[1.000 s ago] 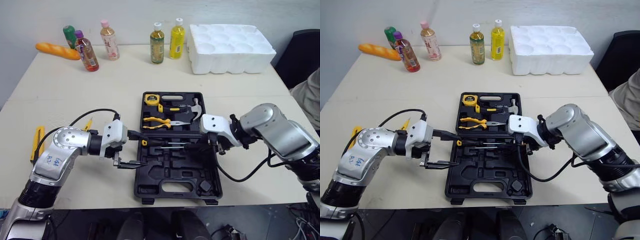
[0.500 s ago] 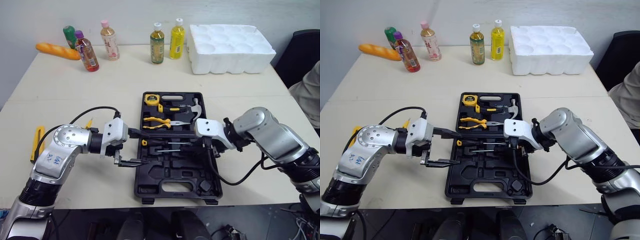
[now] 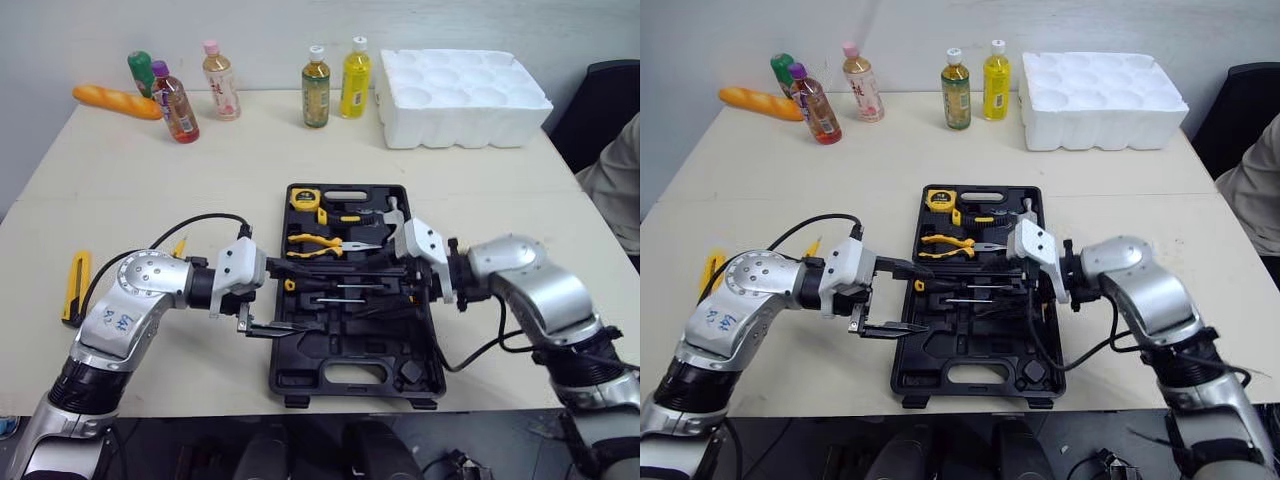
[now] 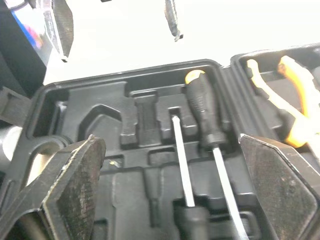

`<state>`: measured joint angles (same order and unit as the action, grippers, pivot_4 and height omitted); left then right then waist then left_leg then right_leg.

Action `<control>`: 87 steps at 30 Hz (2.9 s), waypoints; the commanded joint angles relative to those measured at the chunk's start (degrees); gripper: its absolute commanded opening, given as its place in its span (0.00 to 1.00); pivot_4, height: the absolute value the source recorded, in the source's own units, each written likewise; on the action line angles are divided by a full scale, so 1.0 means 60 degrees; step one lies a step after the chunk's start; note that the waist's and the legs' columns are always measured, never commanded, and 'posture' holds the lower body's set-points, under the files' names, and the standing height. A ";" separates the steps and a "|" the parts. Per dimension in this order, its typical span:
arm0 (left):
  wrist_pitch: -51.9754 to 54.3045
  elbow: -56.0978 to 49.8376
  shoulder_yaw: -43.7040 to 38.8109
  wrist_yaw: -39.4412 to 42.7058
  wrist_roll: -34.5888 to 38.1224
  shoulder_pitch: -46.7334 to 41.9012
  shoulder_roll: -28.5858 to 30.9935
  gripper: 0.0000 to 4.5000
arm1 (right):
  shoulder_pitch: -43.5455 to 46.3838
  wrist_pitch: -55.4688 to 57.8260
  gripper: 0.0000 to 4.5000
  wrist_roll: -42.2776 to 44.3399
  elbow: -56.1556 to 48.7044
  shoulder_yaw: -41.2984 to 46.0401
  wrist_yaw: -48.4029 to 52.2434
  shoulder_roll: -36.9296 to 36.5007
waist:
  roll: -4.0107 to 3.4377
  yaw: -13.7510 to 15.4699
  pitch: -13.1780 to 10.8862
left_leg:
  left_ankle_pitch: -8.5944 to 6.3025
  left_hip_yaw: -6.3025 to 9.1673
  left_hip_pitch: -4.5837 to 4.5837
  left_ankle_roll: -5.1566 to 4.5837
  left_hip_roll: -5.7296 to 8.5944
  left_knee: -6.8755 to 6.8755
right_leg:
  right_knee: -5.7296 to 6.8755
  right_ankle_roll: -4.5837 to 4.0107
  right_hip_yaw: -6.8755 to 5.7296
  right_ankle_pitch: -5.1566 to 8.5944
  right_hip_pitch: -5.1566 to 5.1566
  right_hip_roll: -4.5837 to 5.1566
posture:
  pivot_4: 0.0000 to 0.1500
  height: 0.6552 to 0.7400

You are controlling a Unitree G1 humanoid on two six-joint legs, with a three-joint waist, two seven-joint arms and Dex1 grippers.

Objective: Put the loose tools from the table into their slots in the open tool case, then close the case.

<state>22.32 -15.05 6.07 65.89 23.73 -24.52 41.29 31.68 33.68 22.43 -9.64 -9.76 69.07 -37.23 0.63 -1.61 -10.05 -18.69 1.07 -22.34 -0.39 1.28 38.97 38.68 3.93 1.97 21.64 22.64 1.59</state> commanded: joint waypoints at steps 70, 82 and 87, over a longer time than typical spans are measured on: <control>-0.0534 0.3719 -1.0716 -0.4152 0.1271 0.7991 -0.0053 1.00 | -0.5284 -0.2039 0.98 0.0085 0.3839 0.7845 -0.1263 -0.4118 | 0.0009 0.0198 0.0047 | -0.0062 -0.0013 0.0213 -0.0093 -0.0003 -0.0181 | -0.0191 -0.0012 0.0001 -0.0002 -0.0196 0.0036 | 1.00 1.00; 0.1132 0.0395 -0.8203 -0.5605 0.1040 0.6773 0.0009 1.00 | -0.4978 -0.0221 0.98 0.1675 0.0048 0.7047 -0.1521 -0.3389 | -0.0019 0.0079 0.0030 | -0.0056 -0.0017 0.0210 -0.0075 -0.0004 -0.0196 | -0.0176 -0.0011 0.0003 -0.0002 -0.0185 0.0030 | 1.00 1.00; 0.2207 -0.0586 -0.6311 -0.6766 -0.0268 0.6103 0.0411 1.00 | -0.3785 0.1091 0.98 0.3097 -0.2296 0.5630 -0.1524 -0.3582 | -0.0034 -0.0034 0.0017 | -0.0048 -0.0017 0.0212 -0.0062 -0.0008 -0.0196 | -0.0162 -0.0011 0.0008 -0.0003 -0.0178 0.0014 | 1.00 1.00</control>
<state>33.71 -16.30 -33.86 27.69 24.70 13.32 42.54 7.06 38.32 37.58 -18.56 26.03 59.74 -57.62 0.42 -1.81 -9.95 -18.97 0.98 -21.06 -0.74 1.23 37.80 37.73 3.86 2.01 21.63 21.58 1.67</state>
